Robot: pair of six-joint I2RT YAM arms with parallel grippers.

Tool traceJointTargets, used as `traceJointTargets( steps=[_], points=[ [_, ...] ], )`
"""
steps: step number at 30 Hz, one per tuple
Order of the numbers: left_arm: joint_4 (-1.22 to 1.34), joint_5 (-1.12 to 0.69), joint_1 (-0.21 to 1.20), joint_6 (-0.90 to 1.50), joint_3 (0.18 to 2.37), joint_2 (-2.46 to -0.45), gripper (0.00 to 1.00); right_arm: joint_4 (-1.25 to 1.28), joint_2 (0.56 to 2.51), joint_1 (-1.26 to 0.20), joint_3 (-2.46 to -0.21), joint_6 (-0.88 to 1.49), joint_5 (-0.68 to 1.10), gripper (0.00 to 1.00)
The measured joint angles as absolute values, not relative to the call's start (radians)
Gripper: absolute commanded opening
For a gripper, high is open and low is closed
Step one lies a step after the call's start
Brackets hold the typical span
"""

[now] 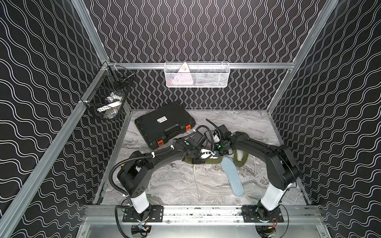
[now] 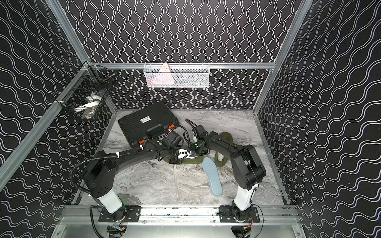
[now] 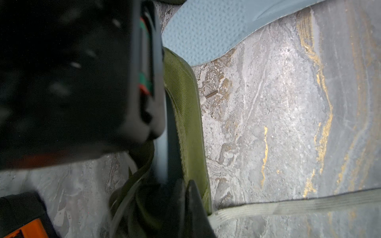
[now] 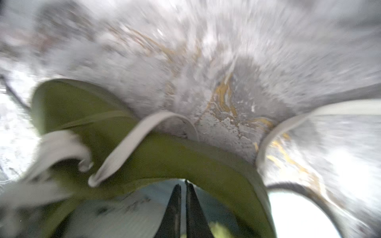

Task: Insert the insole into the shoe
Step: Adjust the insole in the shoe.

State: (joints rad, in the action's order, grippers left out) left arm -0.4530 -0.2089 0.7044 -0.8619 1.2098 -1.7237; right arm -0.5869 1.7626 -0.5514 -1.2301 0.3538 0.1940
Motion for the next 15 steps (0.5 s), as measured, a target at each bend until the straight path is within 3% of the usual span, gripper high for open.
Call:
traceJointTargets(
  steps=[9, 15],
  points=[
    [-0.427, -0.213, 0.704, -0.839, 1.175, -1.711, 0.0, -0.562, 1.835, -0.585, -1.189, 0.359, 0.179, 0.11],
    [-0.418, -0.212, 0.704, -0.839, 1.159, -1.699, 0.0, -0.598, 1.801, -0.598, -1.238, 0.337, 0.117, 0.24]
  ],
)
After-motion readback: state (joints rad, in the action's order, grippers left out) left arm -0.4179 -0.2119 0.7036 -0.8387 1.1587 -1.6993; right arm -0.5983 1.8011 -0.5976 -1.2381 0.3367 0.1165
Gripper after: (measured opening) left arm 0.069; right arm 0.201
